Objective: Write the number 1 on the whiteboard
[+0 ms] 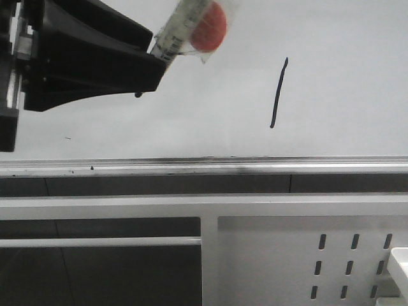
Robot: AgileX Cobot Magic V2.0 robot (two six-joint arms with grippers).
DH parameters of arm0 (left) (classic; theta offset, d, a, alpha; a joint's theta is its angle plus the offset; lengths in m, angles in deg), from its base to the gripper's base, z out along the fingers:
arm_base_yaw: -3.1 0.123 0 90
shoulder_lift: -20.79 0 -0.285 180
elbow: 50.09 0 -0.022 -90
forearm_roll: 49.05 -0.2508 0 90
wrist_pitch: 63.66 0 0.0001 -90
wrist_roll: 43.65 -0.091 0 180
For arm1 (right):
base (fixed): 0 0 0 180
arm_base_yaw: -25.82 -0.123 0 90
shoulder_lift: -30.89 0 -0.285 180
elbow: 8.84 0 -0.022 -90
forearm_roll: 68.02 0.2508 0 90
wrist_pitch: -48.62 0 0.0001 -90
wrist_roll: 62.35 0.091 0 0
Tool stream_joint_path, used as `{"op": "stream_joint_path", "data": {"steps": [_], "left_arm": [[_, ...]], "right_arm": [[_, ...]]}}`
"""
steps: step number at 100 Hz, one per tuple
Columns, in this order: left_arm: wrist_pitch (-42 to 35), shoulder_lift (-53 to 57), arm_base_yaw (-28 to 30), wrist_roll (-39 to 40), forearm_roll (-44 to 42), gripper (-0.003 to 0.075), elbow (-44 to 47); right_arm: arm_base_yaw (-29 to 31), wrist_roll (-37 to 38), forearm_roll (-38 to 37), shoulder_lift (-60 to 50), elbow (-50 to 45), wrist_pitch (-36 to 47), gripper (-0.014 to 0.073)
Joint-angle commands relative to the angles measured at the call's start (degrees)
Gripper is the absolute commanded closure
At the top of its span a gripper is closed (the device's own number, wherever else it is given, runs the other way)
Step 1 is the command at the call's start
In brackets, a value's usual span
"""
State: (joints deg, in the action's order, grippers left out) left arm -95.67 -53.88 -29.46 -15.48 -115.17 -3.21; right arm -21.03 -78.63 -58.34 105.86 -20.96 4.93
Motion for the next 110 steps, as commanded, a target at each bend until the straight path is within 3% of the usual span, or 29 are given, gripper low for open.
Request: {"op": "stream_joint_path", "data": {"steps": [1, 76, 83, 93, 110], "left_arm": [[-2.4, 0.1, -0.6, 0.8, 2.2, 0.0447, -1.9], [-6.3, -0.9, -0.6, 0.8, 4.4, 0.0465, -1.9], [-6.3, -0.9, -0.6, 0.8, 4.4, 0.0528, -1.9], [-6.3, -0.9, -0.6, 0.8, 4.4, 0.0738, -1.9], [-6.3, -0.9, -0.6, 0.6, 4.4, 0.074, -1.9]], "right_arm": [[0.0, -0.8, 0.8, -0.9, 2.0, 4.0, 0.0663], [0.0, -0.8, 1.1, -0.9, 2.0, 4.4, 0.0663], [0.0, -0.8, 1.1, -0.9, 2.0, 4.4, 0.0663], [0.0, -0.8, 1.1, -0.9, 2.0, 4.4, 0.0663], [0.0, -0.8, 1.1, -0.9, 2.0, 4.6, 0.0663]]}}
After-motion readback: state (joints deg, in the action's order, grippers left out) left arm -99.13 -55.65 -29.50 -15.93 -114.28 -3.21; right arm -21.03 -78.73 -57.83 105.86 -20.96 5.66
